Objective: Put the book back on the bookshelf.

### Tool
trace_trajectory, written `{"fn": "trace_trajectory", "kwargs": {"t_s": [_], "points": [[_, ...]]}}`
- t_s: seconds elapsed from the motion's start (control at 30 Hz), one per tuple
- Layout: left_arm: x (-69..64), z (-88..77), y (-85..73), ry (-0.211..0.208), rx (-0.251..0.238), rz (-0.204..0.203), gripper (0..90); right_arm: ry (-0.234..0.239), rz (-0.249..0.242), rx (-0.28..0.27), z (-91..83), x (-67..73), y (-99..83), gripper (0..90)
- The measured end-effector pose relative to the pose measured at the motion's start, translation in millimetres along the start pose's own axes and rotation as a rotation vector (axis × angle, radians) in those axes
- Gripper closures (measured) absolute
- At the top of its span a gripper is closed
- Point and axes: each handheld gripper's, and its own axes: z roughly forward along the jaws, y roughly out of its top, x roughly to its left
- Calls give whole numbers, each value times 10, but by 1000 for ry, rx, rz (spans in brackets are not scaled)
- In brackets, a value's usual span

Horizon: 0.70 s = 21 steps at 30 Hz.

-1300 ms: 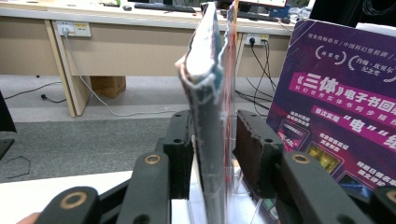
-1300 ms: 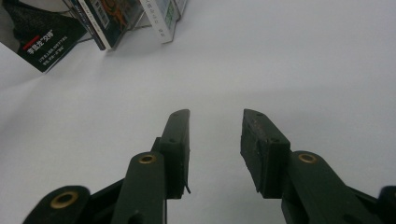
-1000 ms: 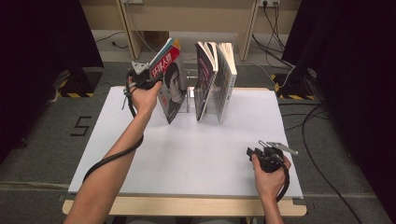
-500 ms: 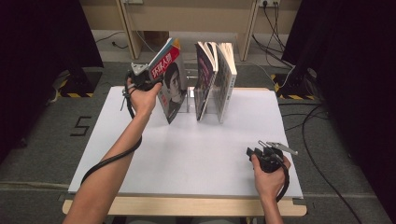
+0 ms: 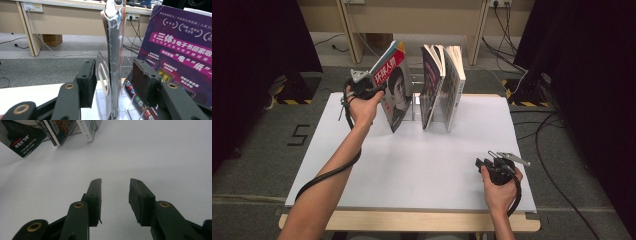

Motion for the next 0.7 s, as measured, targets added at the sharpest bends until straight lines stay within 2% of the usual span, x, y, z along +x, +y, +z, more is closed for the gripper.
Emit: {"fn": "trace_trajectory", "kwargs": {"t_s": [0.7], "points": [[30, -129, -79, -31, 39, -32, 481, 0, 0, 1, 3, 8, -3, 628]]}}
